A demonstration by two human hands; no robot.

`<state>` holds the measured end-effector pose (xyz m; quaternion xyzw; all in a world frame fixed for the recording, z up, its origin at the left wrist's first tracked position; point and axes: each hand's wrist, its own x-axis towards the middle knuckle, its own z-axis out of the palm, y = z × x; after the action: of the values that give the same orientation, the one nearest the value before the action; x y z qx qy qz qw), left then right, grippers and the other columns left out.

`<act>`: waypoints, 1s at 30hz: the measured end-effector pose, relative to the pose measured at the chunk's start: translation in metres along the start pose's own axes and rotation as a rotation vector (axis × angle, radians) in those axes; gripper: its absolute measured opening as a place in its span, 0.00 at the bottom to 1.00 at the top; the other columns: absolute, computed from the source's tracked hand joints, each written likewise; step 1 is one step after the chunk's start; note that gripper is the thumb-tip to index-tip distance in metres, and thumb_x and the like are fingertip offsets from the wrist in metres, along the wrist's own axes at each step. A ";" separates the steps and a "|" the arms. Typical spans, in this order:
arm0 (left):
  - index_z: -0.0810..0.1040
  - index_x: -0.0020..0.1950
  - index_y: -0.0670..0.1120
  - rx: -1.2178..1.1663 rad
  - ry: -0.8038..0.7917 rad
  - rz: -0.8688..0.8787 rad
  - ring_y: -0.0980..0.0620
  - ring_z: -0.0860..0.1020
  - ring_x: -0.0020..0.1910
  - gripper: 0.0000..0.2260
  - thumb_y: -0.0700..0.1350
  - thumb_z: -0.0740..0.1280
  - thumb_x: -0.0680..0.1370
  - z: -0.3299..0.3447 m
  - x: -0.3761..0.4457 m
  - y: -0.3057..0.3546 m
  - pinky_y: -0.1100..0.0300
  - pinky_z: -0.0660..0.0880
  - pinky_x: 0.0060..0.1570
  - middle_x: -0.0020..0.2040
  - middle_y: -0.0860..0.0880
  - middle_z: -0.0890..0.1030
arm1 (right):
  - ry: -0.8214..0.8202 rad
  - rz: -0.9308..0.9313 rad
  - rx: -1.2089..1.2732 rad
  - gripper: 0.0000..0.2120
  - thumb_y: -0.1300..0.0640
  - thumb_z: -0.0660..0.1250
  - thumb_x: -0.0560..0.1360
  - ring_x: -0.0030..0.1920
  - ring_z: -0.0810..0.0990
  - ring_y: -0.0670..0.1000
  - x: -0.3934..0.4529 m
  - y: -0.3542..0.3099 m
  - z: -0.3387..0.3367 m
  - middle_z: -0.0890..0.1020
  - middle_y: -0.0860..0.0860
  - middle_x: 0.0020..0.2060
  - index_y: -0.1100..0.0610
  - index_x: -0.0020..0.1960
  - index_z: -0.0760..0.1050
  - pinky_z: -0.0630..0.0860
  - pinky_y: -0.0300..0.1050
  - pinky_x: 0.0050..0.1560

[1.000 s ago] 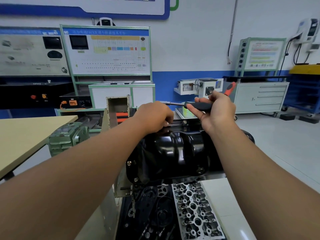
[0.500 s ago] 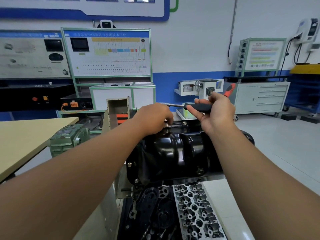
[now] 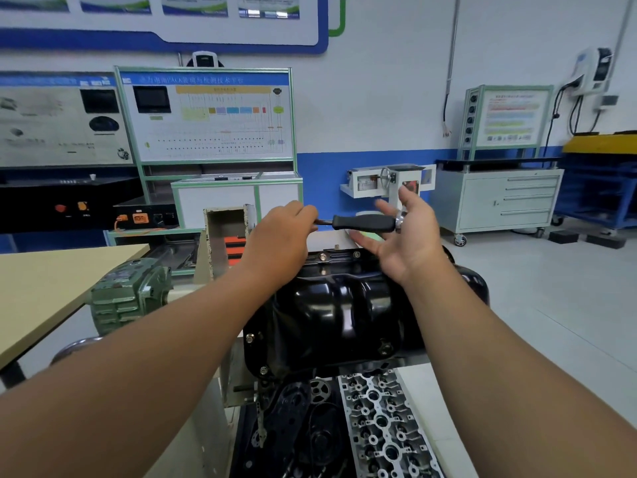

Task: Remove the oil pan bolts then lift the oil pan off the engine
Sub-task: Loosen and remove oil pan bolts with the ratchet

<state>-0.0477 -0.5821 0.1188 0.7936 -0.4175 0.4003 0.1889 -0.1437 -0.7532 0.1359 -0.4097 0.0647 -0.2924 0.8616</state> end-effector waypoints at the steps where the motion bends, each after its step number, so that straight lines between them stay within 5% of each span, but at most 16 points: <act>1: 0.77 0.53 0.40 0.001 0.025 -0.008 0.45 0.70 0.42 0.05 0.41 0.64 0.84 -0.003 -0.002 0.002 0.48 0.71 0.38 0.45 0.44 0.76 | 0.032 -0.026 0.000 0.15 0.49 0.66 0.82 0.58 0.81 0.58 0.000 -0.001 0.001 0.77 0.52 0.61 0.53 0.66 0.73 0.85 0.61 0.45; 4: 0.78 0.51 0.39 0.008 0.087 -0.050 0.44 0.70 0.41 0.04 0.39 0.66 0.82 -0.010 -0.008 0.004 0.52 0.65 0.38 0.44 0.44 0.77 | 0.052 -0.099 -0.161 0.23 0.50 0.68 0.80 0.62 0.76 0.50 0.000 0.001 0.004 0.75 0.43 0.61 0.44 0.74 0.71 0.74 0.61 0.66; 6: 0.78 0.51 0.40 0.004 0.114 -0.109 0.44 0.70 0.41 0.03 0.38 0.65 0.82 -0.015 -0.010 0.003 0.51 0.66 0.39 0.44 0.44 0.77 | 0.037 -0.104 -0.231 0.14 0.46 0.71 0.78 0.60 0.77 0.49 -0.002 0.003 0.005 0.79 0.42 0.56 0.44 0.63 0.80 0.71 0.61 0.69; 11: 0.77 0.52 0.42 -0.095 0.090 -0.309 0.43 0.72 0.43 0.06 0.43 0.61 0.85 -0.021 -0.003 -0.006 0.49 0.67 0.42 0.42 0.47 0.76 | -0.017 -0.149 -0.299 0.19 0.36 0.73 0.72 0.48 0.85 0.51 -0.008 0.004 0.005 0.86 0.43 0.55 0.47 0.56 0.85 0.81 0.52 0.51; 16: 0.77 0.45 0.50 -0.369 -0.074 -0.294 0.51 0.74 0.36 0.07 0.44 0.66 0.83 -0.020 0.003 0.002 0.54 0.67 0.37 0.35 0.52 0.77 | 0.085 -0.332 -0.166 0.15 0.41 0.74 0.76 0.35 0.82 0.52 -0.006 0.005 0.003 0.87 0.42 0.49 0.51 0.54 0.85 0.78 0.44 0.30; 22: 0.81 0.44 0.49 -0.515 -0.031 -0.490 0.58 0.71 0.34 0.07 0.42 0.68 0.81 0.002 0.017 0.018 0.61 0.65 0.34 0.34 0.55 0.75 | 0.120 -0.420 -0.169 0.16 0.35 0.73 0.72 0.30 0.80 0.51 -0.011 0.004 0.005 0.87 0.44 0.40 0.48 0.37 0.85 0.75 0.43 0.27; 26: 0.84 0.51 0.47 -0.512 -0.128 -0.512 0.54 0.75 0.40 0.06 0.39 0.68 0.81 0.007 0.020 0.039 0.61 0.68 0.38 0.39 0.55 0.78 | 0.153 -0.542 -0.249 0.24 0.38 0.75 0.70 0.22 0.68 0.47 -0.010 0.007 0.005 0.71 0.42 0.22 0.48 0.25 0.68 0.70 0.41 0.25; 30: 0.83 0.53 0.46 -0.406 -0.229 -0.478 0.43 0.79 0.49 0.09 0.37 0.68 0.75 0.003 0.013 0.074 0.60 0.70 0.44 0.47 0.46 0.82 | 0.148 -0.620 -0.399 0.23 0.49 0.77 0.67 0.32 0.64 0.53 -0.010 0.011 0.000 0.65 0.47 0.25 0.51 0.25 0.64 0.76 0.56 0.43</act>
<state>-0.1026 -0.6333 0.1248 0.8551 -0.3091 0.1616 0.3836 -0.1472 -0.7425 0.1262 -0.5474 0.0552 -0.5499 0.6284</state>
